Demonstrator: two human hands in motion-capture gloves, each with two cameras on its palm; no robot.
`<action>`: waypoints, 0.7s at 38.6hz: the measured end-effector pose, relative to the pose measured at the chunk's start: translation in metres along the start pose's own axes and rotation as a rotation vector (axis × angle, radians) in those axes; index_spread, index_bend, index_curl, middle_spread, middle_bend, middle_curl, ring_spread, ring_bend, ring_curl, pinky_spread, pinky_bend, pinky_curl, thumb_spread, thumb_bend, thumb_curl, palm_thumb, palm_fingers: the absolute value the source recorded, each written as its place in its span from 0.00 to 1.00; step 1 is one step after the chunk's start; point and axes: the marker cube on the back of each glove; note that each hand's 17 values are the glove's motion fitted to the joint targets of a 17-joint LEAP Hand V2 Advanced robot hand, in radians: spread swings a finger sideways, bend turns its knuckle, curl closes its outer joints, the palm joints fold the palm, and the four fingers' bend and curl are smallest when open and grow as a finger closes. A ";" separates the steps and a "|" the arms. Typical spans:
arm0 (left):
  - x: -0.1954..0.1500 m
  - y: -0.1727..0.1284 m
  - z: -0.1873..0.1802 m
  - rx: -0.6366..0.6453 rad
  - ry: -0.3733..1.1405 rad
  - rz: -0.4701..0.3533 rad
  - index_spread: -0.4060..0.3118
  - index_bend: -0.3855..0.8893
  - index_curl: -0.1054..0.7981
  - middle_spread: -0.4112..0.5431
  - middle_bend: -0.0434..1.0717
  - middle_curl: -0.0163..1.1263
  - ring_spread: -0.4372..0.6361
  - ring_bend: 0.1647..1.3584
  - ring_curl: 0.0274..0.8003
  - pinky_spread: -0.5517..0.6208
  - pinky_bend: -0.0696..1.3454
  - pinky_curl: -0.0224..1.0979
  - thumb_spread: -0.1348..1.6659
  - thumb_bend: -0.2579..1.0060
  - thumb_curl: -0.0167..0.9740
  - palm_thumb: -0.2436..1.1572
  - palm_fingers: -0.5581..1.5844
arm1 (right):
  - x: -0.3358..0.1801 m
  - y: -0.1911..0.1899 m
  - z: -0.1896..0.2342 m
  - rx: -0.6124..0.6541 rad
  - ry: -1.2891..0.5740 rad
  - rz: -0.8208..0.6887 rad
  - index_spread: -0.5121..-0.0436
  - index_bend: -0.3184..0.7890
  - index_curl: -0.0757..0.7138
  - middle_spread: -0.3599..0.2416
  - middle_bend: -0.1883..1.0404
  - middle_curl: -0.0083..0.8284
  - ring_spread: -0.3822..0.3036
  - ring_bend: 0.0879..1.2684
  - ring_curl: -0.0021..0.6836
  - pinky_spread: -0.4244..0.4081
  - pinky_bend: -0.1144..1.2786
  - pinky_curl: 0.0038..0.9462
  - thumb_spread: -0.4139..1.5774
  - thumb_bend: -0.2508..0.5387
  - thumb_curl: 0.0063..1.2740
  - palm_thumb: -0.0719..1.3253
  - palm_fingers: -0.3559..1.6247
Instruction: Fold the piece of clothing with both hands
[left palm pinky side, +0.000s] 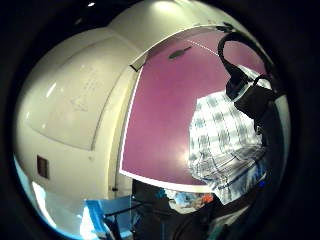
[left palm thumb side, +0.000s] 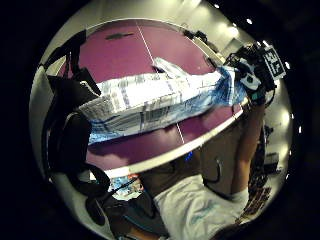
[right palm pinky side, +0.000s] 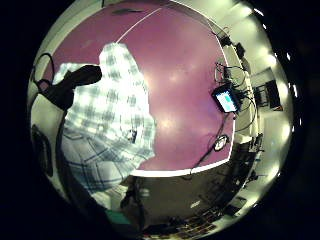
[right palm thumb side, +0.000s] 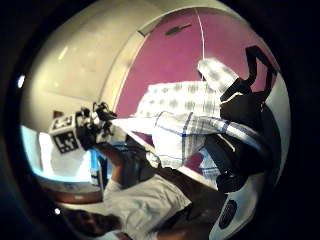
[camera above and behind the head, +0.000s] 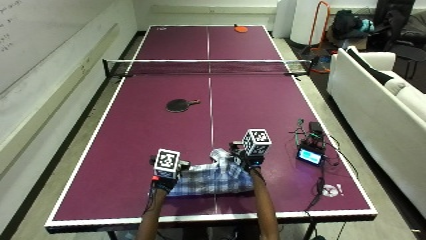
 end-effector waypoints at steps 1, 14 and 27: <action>0.000 -0.004 -0.005 0.013 -0.010 -0.011 0.08 0.49 0.59 0.03 0.51 0.46 0.06 0.37 0.49 0.30 0.16 0.31 0.77 0.20 0.28 0.62 0.84 | 0.000 -0.006 -0.006 0.008 -0.029 0.000 0.38 0.42 0.52 0.16 0.57 0.56 0.17 0.63 0.65 0.23 0.31 0.34 0.75 0.40 0.22 0.67 0.86; -0.002 -0.085 0.055 -0.007 -0.045 -0.139 0.07 0.50 0.64 0.04 0.50 0.47 0.05 0.40 0.51 0.28 0.16 0.32 0.79 0.20 0.27 0.63 0.85 | -0.013 -0.065 -0.003 0.113 -0.161 0.129 0.37 0.44 0.55 0.21 0.66 0.61 0.19 0.63 0.67 0.23 0.31 0.36 0.74 0.29 0.21 0.64 0.86; -0.001 -0.081 0.022 0.061 -0.085 -0.204 0.06 0.53 0.67 0.04 0.51 0.48 0.08 0.38 0.52 0.34 0.15 0.31 0.82 0.20 0.24 0.62 0.81 | -0.008 -0.067 0.022 0.095 -0.028 0.241 0.38 0.42 0.57 0.22 0.72 0.63 0.20 0.59 0.67 0.23 0.32 0.38 0.77 0.31 0.19 0.64 0.82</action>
